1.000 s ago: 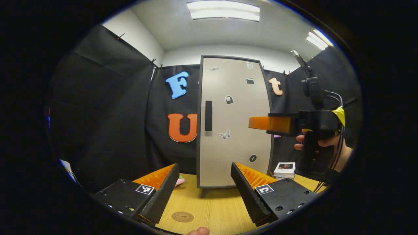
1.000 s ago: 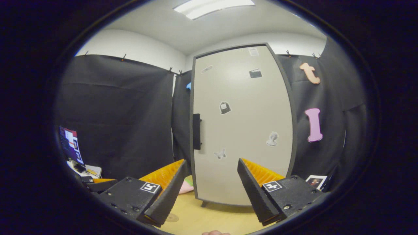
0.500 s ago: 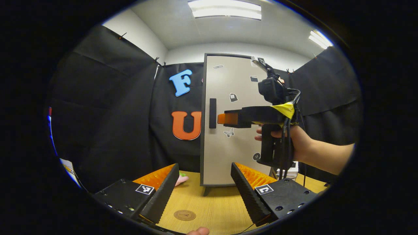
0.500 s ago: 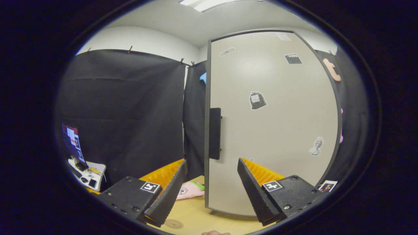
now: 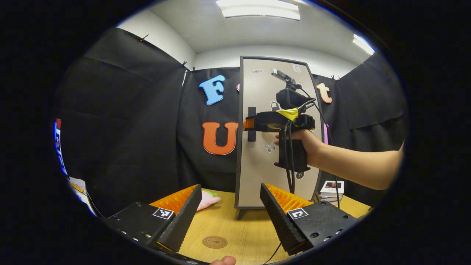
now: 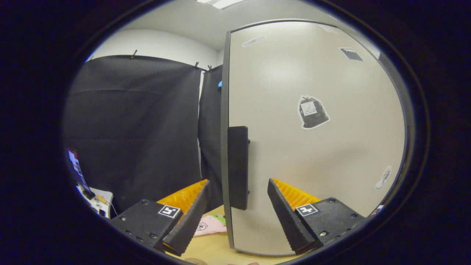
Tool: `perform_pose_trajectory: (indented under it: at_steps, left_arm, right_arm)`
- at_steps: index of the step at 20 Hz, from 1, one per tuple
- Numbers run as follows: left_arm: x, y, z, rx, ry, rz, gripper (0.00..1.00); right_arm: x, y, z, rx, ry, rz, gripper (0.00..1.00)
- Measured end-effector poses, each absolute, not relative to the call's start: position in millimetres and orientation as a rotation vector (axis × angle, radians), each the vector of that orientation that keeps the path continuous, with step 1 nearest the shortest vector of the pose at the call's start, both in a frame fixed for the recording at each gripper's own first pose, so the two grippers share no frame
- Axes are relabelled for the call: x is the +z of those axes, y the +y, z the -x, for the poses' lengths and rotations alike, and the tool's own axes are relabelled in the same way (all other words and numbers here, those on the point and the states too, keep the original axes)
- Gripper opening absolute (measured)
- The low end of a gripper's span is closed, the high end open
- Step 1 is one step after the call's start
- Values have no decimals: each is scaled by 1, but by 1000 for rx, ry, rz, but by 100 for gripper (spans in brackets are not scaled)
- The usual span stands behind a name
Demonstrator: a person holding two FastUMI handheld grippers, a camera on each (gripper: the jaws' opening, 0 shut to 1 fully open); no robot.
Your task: Open the cabinet door with the right hand, grasp the bottle in the cabinet with the left hand and place it on the coaster, then close the cabinet door with the right hand.
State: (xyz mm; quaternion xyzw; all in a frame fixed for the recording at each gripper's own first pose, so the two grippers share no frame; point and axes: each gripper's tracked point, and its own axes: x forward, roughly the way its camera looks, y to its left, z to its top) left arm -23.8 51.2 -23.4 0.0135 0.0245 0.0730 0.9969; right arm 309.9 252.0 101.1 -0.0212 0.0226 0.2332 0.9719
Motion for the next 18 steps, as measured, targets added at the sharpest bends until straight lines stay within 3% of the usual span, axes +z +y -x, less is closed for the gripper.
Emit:
perform_pose_trajectory:
  at_steps: [2, 3, 4, 7, 9, 10, 11, 15, 18]
  left_arm:
    - [-23, 57, 23, 161, 46, -26, 96]
    - [-23, 60, 22, 167, 45, -25, 96]
    - [-23, 62, 22, 173, 44, -23, 96]
    - [-23, 71, 21, 191, 41, -18, 96]
    - [-22, 76, 21, 207, 37, -26, 96]
    - [-21, 77, 22, 214, 33, -33, 96]
    - [-19, 77, 22, 217, 29, -38, 96]
    - [-18, 78, 17, 209, 27, -31, 96]
    - [-20, 76, 14, 198, 33, -28, 96]
  right_arm:
    - [104, 256, -319, 464, 51, 46, 99]
    - [104, 258, -321, 460, 53, 50, 98]
    - [104, 260, -322, 459, 57, 53, 91]
    - [104, 265, -326, 449, 58, 72, 88]
    - [102, 265, -330, 439, 65, 87, 80]
    - [99, 266, -331, 438, 74, 89, 70]
    - [96, 265, -334, 425, 88, 97, 68]
    - [97, 260, -337, 411, 67, 84, 39]
    - [96, 258, -338, 405, 71, 108, 32]
